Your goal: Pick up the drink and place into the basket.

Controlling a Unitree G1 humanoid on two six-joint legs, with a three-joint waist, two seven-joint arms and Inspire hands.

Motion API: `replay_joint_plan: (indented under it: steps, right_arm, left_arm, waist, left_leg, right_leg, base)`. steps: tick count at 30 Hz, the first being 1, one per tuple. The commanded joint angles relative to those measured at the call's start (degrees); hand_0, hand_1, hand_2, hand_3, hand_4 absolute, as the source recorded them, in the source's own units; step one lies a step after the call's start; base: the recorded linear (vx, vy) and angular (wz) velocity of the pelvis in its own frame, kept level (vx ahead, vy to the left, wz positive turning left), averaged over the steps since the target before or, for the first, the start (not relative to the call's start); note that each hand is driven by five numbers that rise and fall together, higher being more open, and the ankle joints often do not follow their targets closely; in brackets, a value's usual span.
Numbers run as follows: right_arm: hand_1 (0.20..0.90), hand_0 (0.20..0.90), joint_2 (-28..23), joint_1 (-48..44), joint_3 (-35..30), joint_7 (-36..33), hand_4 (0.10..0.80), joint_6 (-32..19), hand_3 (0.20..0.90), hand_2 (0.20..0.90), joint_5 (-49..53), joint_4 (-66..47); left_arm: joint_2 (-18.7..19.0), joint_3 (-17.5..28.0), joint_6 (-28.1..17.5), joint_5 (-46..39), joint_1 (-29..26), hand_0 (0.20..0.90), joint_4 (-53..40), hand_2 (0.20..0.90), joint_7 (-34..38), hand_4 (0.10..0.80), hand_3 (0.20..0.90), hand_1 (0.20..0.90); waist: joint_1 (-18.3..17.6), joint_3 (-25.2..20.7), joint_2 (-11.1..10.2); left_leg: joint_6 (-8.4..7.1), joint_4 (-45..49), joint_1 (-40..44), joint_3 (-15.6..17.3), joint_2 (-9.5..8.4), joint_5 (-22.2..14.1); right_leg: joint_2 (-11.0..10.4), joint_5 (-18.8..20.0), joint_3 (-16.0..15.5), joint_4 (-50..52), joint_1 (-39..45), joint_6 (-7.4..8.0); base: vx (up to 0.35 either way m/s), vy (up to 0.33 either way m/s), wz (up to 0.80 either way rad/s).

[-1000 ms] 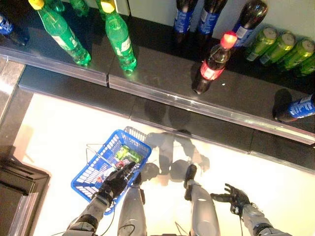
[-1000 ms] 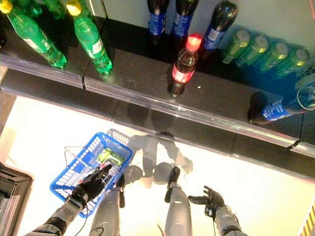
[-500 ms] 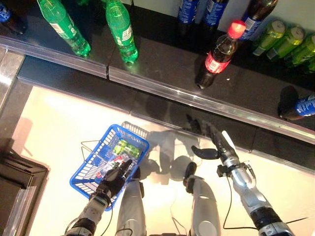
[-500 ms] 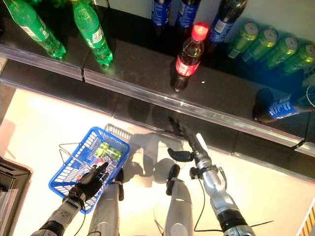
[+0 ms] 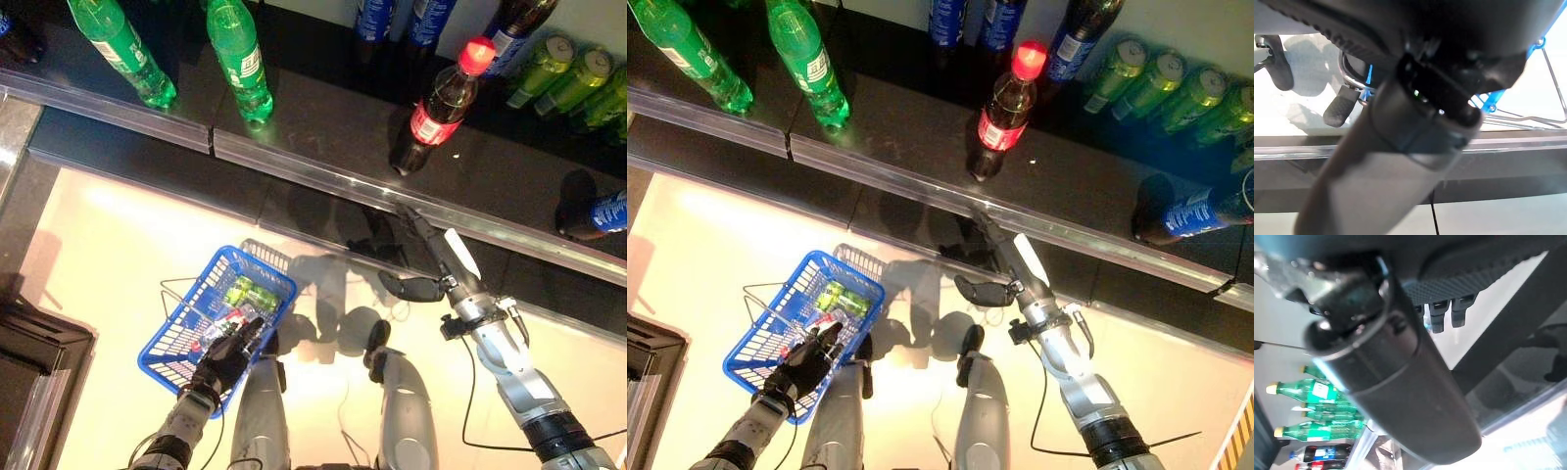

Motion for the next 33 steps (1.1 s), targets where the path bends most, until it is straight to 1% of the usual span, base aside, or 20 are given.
replay_joint_plan:
  steps: [1, 9, 13, 16, 24, 33]
  right_arm:
    - [0.900, 0.900, -3.8, -0.5, -4.3, -3.4, 0.800, -7.4, 0.900, 0.900, 1.8, -9.5]
    - [0.900, 0.900, -2.9, -1.4, -8.0, -5.0, 0.800, -9.0, 0.900, 0.900, 7.5, -10.3]
    - [0.900, 0.900, -2.2, -2.4, -9.6, -7.0, 0.800, -7.3, 0.900, 0.900, 10.0, -8.8]
    - [0.900, 0.900, -1.4, -2.7, -10.7, -7.5, 0.800, -7.1, 0.900, 0.900, 12.8, -8.1]
    - [0.900, 0.900, -0.2, -4.1, -11.7, -9.2, 0.800, -5.7, 0.900, 0.900, 14.4, -7.7]
    - [0.900, 0.900, -0.3, -9.3, -12.4, -12.1, 0.800, -4.5, 0.900, 0.900, 13.8, -6.2]
  left_arm:
    - [-1.8, -1.7, -0.2, -3.2, 6.5, 0.300, -6.5, 0.300, -7.5, 0.100, 0.200, 0.300]
    - [-2.1, -1.5, -0.1, -2.7, 6.4, 0.300, -6.3, 0.300, -7.3, 0.100, 0.200, 0.300]
    - [-2.2, -1.2, 0.2, -2.3, 6.3, 0.300, -6.2, 0.300, -7.3, 0.100, 0.200, 0.300]
    - [-2.5, -1.1, 0.0, -2.1, 6.8, 0.300, -6.5, 0.300, -7.1, 0.100, 0.200, 0.300]
    - [-2.8, -0.8, 0.4, -1.9, 6.8, 0.300, -6.9, 0.300, -6.6, 0.100, 0.200, 0.300]
    - [-2.6, -0.4, 1.7, -0.9, 6.5, 0.300, -6.4, 0.300, -5.9, 0.100, 0.200, 0.300]
  waist:
    - [-0.4, -3.5, 1.2]
    - [-0.7, -2.8, 1.4]
    - [-0.6, -2.6, 1.6]
    - [-0.6, -2.3, 1.8]
    - [-0.5, -1.9, 2.1]
    - [0.7, -1.8, 2.1]
  left_leg:
    - [3.13, -1.7, 1.4, 1.3, 0.50, 3.8]
    - [3.22, -1.4, 2.5, 1.6, 0.64, 3.6]
    - [3.32, -1.4, 2.7, 1.6, 0.58, 3.5]
    - [3.42, -1.7, 3.0, 1.7, 0.47, 3.7]
    - [3.49, -2.0, 3.7, 1.7, 0.22, 4.0]
    - [3.55, -1.9, 4.1, 1.4, 0.08, 4.1]
  right_leg:
    - [-1.0, 1.4, 2.6, -0.8, 2.6, 3.60]
    - [-1.1, 1.3, 2.3, -0.9, 3.9, 3.42]
    - [-1.2, 1.2, 2.1, -0.8, 4.2, 3.27]
    - [-1.1, 1.3, 1.9, -1.0, 4.6, 3.10]
    - [-1.0, 1.4, 1.5, -1.6, 5.7, 2.83]
    - [-1.2, 1.5, 0.5, -2.1, 6.9, 2.55]
  base:
    - [0.000, 0.000, 0.00]
    - [0.000, 0.000, 0.00]
    - [0.000, 0.000, 0.00]
    - [0.000, 0.000, 0.00]
    - [0.003, 0.000, -0.01]
    - [0.000, 0.000, 0.00]
